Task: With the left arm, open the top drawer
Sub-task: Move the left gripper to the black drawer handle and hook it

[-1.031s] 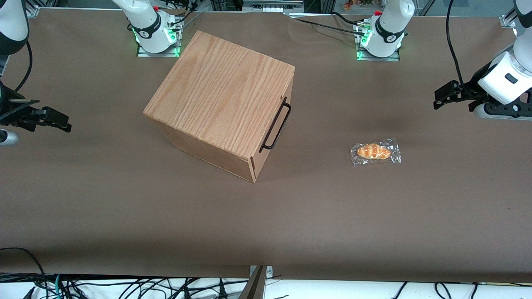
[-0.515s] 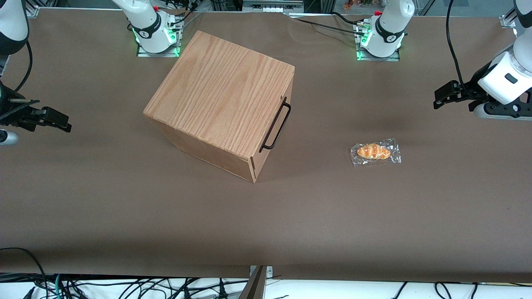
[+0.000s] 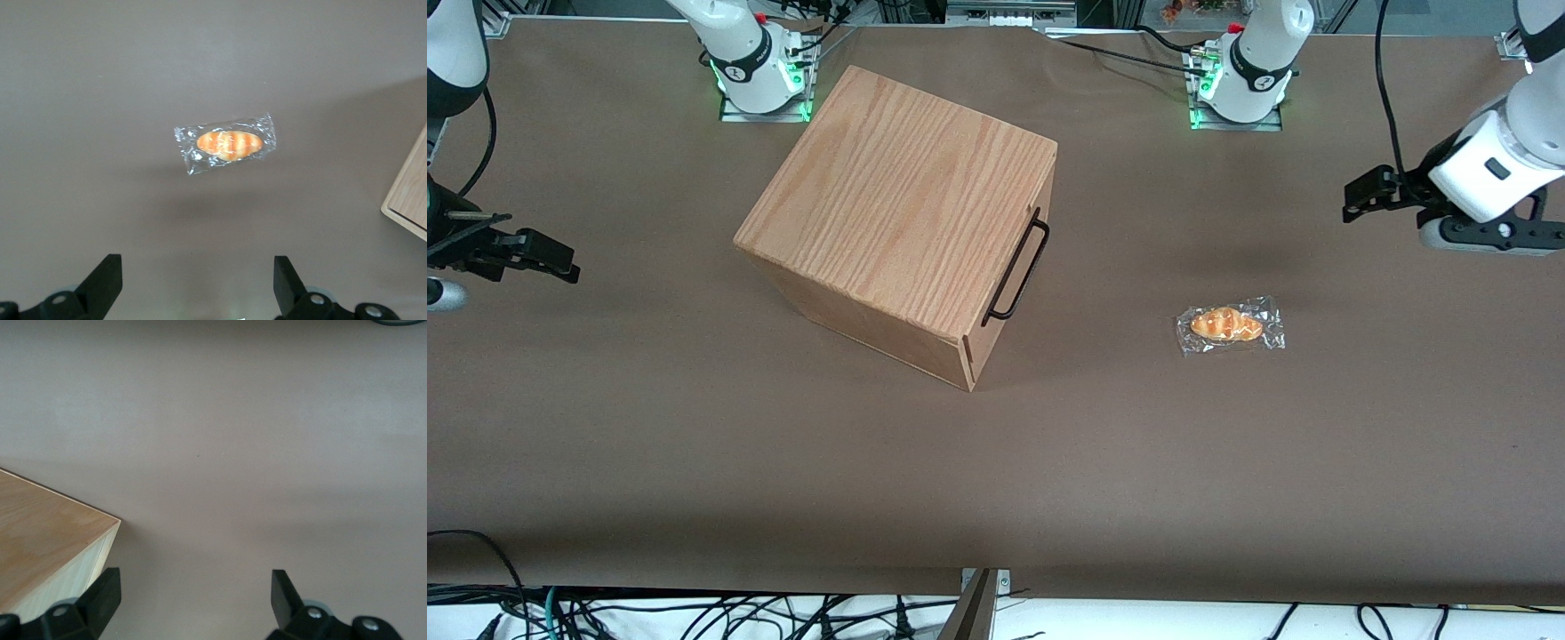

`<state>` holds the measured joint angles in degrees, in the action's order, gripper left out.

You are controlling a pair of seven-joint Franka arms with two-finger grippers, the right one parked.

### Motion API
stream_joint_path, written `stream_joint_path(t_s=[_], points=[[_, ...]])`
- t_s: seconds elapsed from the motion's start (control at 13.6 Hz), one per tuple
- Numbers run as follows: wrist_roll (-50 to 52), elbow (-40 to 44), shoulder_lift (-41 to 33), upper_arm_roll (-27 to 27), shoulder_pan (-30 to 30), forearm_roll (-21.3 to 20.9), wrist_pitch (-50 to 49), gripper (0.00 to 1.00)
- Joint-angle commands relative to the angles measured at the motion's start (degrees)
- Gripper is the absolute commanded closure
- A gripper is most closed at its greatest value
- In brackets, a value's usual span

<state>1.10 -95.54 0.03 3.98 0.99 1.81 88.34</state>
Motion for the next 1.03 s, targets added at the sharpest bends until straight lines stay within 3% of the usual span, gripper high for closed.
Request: stream_joint_path(t_s=[0.0,0.29,0.52,0.81,0.96], points=[[0.21,1.75,1.2,3.73,1.56,1.18,-1.15,0.0],[0.48,7.18,9.88,10.68,3.84,1.87,-0.45,0.0],[0.39,13.52,19.11,11.66,6.65,7.85,3.75,0.0],[0.04,13.8,22.55,11.75,11.39,16.63,12.54,0.0],[0.04,13.45,23.52,11.66,13.94,17.61,17.19,0.0]])
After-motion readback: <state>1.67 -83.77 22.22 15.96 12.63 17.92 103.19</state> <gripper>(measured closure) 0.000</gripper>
